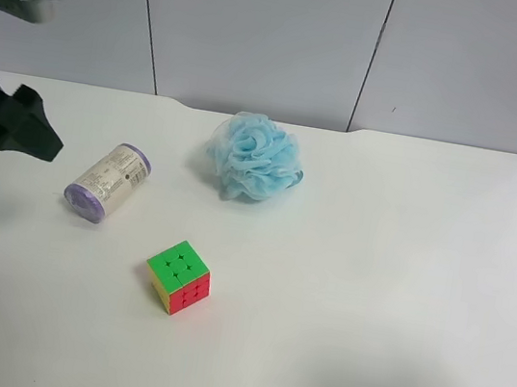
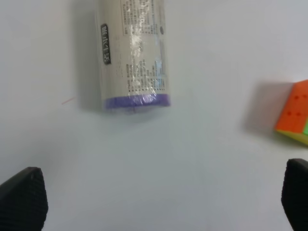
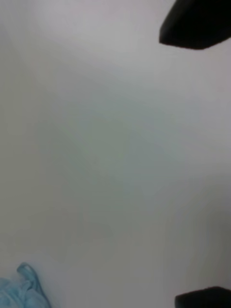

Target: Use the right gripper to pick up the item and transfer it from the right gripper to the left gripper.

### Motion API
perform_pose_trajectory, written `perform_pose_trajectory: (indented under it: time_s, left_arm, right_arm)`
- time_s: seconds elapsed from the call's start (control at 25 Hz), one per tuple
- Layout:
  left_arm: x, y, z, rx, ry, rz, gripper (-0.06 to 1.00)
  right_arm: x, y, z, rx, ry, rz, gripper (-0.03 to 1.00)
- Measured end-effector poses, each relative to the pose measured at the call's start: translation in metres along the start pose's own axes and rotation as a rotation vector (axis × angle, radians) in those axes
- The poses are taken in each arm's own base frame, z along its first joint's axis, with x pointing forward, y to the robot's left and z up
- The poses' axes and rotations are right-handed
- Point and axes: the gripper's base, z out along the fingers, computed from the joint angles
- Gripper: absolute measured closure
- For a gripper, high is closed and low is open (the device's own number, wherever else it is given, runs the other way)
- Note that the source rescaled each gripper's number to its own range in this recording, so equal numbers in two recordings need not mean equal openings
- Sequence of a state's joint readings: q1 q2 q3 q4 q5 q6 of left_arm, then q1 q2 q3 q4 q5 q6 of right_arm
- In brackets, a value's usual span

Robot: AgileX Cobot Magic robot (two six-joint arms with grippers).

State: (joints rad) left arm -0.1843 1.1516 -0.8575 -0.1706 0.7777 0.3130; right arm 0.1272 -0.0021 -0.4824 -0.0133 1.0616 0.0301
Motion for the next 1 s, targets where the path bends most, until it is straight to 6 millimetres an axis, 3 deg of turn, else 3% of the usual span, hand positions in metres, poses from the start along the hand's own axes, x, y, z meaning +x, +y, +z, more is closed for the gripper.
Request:
perform_pose_trajectory:
  time_s: [0.28, 0.52, 0.72, 1.0]
  left_arm:
    - [0.028, -0.016, -0.069, 0.003, -0.081, 0.016, -0.04]
    - [0.059, -0.026, -0.108, 0.005, -0.104, -0.058, -0.04]
    - [0.083, -0.031, -0.127, -0.013, -0.108, -0.120, -0.04]
    - [0.119, -0.038, -0.129, -0.023, -0.165, -0.118, -0.04]
  right_arm:
    - [0.000, 0.000, 0.000, 0.000, 0.000, 0.000, -0.03]
    - [0.000, 0.000, 0.000, 0.000, 0.000, 0.000, -0.03]
    - [0.000, 0.000, 0.000, 0.000, 0.000, 0.000, -0.03]
    - [0.000, 0.000, 0.000, 0.000, 0.000, 0.000, -0.03]
